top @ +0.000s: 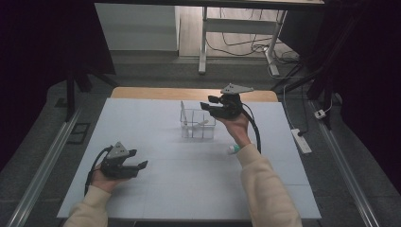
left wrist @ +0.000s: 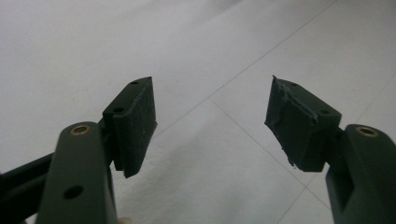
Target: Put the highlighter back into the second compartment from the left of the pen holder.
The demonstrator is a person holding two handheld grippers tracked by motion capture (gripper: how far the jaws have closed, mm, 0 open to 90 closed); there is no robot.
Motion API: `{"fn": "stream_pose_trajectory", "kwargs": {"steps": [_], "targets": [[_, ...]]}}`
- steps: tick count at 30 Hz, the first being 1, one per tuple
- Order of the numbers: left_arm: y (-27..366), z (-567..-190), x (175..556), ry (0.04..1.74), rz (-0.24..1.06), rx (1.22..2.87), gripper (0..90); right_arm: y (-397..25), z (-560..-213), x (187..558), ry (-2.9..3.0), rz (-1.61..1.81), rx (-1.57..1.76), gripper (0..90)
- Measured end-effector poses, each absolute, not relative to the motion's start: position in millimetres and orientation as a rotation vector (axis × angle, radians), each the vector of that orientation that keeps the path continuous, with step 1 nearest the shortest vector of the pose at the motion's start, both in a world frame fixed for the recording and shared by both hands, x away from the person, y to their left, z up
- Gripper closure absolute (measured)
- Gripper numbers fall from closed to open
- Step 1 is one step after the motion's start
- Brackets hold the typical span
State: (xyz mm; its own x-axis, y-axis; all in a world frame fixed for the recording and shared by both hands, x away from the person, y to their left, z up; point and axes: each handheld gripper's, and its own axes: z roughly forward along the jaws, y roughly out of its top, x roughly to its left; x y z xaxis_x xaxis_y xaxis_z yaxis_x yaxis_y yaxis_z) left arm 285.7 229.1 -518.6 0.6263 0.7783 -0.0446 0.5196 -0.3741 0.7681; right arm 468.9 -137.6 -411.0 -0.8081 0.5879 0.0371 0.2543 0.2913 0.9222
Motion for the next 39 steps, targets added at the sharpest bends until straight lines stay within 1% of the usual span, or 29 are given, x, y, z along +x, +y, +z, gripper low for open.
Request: {"fn": "stream_pose_trajectory", "kwargs": {"steps": [20, 39], "targets": [[228.7, -518.6, 285.2, 1.015, 0.423, 2.067, 33.1, -173.7, -415.9, 444.6, 2.291, 1.500, 0.741, 47.7], [228.2, -518.7, 285.0, 1.020, 0.427, 2.070, 32.9, -216.3, -429.5, 428.0, 2.330, 1.414, 0.726, 45.3]]}}
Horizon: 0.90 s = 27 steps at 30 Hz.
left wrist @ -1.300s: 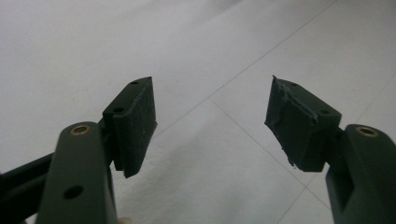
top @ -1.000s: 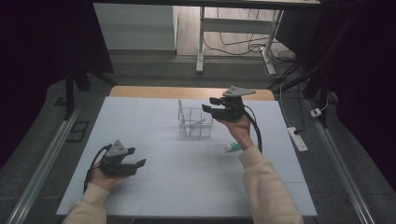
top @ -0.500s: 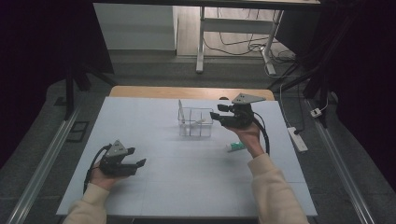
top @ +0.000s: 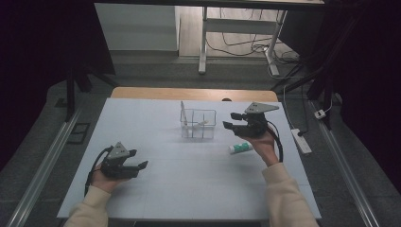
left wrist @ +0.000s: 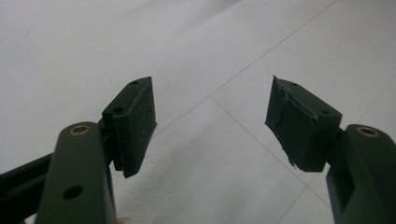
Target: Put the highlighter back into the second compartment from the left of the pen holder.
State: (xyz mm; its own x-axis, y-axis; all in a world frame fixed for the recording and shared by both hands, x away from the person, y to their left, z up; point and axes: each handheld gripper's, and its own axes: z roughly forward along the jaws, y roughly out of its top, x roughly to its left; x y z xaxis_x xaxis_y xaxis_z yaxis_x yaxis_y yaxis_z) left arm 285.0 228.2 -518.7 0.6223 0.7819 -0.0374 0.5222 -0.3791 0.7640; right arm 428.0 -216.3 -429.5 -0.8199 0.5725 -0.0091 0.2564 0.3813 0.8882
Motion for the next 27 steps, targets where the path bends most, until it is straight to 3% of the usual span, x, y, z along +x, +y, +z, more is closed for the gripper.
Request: {"fn": "stream_pose_trajectory", "kwargs": {"steps": [27], "targets": [[228.1, -518.5, 284.4, 1.026, 0.431, 2.071, 32.9, -256.7, -436.6, 430.2, 2.525, 1.214, 0.647, 39.8]]}}
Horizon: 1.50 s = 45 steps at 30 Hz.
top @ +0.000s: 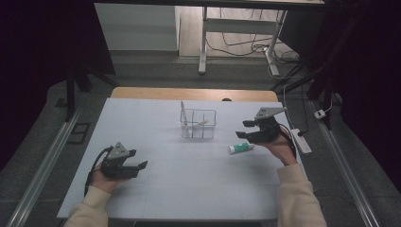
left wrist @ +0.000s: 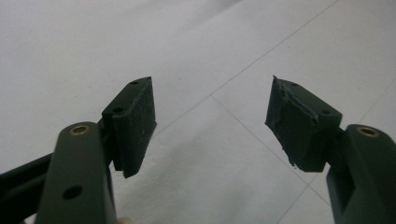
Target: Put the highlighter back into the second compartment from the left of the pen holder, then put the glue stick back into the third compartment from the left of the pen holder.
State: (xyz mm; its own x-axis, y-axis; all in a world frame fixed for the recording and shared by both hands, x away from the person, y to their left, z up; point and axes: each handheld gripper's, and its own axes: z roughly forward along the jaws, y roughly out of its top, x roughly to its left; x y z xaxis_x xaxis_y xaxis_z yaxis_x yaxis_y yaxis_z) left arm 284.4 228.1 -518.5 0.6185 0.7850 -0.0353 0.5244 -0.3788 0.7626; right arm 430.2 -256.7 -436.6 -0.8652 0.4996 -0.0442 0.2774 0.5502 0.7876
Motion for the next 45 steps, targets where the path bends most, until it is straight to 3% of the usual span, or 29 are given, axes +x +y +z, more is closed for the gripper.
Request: {"fn": "stream_pose_trajectory", "kwargs": {"steps": [30, 45], "targets": [[228.3, -519.3, 284.6, 1.026, 0.430, 2.079, 32.8, -265.3, -435.2, 428.2, 2.659, 0.992, 0.448, 39.2], [228.3, -520.3, 285.1, 1.029, 0.430, 2.085, 32.8, -258.8, -455.6, 442.6, 2.817, 0.767, 0.391, 36.5]]}}
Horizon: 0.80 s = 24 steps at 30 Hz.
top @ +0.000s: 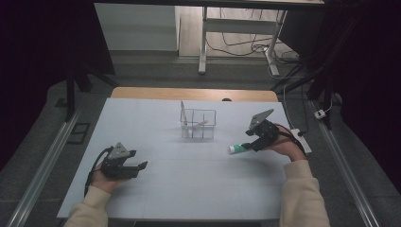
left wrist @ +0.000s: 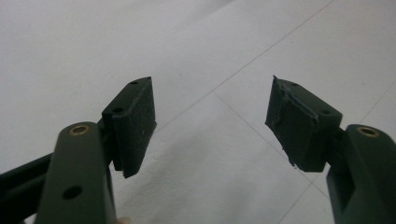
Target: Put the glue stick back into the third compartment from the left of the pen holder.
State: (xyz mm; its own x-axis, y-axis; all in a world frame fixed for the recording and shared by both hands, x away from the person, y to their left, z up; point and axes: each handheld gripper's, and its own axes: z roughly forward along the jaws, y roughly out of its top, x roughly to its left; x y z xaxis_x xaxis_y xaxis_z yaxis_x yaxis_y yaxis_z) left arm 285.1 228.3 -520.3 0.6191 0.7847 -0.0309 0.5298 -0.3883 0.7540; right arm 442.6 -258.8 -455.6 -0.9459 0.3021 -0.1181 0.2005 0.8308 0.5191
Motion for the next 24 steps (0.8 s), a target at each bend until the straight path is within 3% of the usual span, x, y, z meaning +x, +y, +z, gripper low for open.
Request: {"fn": "stream_pose_trajectory", "kwargs": {"steps": [24], "targets": [[231.5, -520.7, 282.3, 1.040, 0.432, 2.084, 32.5, -253.8, -476.3, 452.5, 2.909, 0.620, 0.330, 34.5]]}}
